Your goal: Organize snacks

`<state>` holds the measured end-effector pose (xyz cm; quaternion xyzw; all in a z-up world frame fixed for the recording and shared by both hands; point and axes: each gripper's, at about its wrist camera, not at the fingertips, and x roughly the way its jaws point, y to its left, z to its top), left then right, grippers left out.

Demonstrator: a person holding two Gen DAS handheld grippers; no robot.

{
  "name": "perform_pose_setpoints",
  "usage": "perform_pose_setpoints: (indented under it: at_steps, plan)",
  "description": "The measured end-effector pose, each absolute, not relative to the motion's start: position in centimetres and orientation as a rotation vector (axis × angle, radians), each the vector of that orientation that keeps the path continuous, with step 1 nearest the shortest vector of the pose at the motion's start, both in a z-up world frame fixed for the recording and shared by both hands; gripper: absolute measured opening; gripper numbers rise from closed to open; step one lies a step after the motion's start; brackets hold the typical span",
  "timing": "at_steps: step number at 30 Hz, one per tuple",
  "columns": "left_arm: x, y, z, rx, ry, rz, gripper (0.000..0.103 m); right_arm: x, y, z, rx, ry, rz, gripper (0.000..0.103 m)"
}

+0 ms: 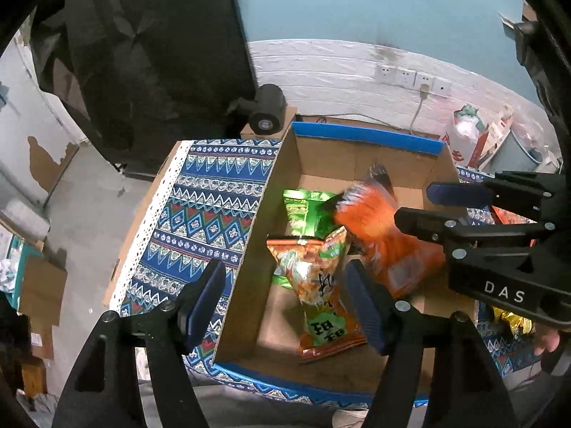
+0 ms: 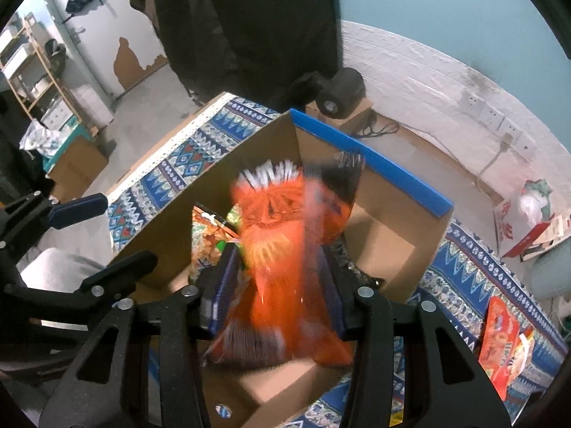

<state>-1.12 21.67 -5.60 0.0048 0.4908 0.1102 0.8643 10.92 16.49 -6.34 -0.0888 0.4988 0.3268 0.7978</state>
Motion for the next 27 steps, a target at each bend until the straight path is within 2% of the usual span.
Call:
perform_pose_setpoints:
  at_steps: [4, 6, 10, 12, 18, 27]
  plan:
    - [-1.1, 21.4, -5.3, 0.007, 1.027, 0.228, 0.071, 10.8, 16.6, -6.1, -0.186, 1.067, 0.705, 0.049]
    - [-1.1, 21.1, -5.1, 0.011, 1.022, 0.223, 0.071, 10.9, 16.4, -5.9, -0.179, 1.067, 0.700, 0.056]
    - [-0.9, 20.4, -5.0, 0.018, 1.018, 0.210, 0.073, 10.8, 15.7, -5.5, -0.174, 1.058, 0.689, 0.062]
    - [-0.8, 19.8, -5.0, 0.029, 1.019, 0.201, 0.073, 10.8, 15.1, -5.0, -0.169, 1.049, 0.682, 0.070]
    - [-0.4, 18.3, -4.8, 0.056, 1.022, 0.170, 0.073, 10.2, 13.0, -4.0, -0.196, 1.015, 0.644, 0.076]
    - [0.4, 14.7, -4.6, 0.081, 1.033, 0.103, 0.076, 9.7, 8.3, -3.7, -0.206, 1.006, 0.577, 0.078]
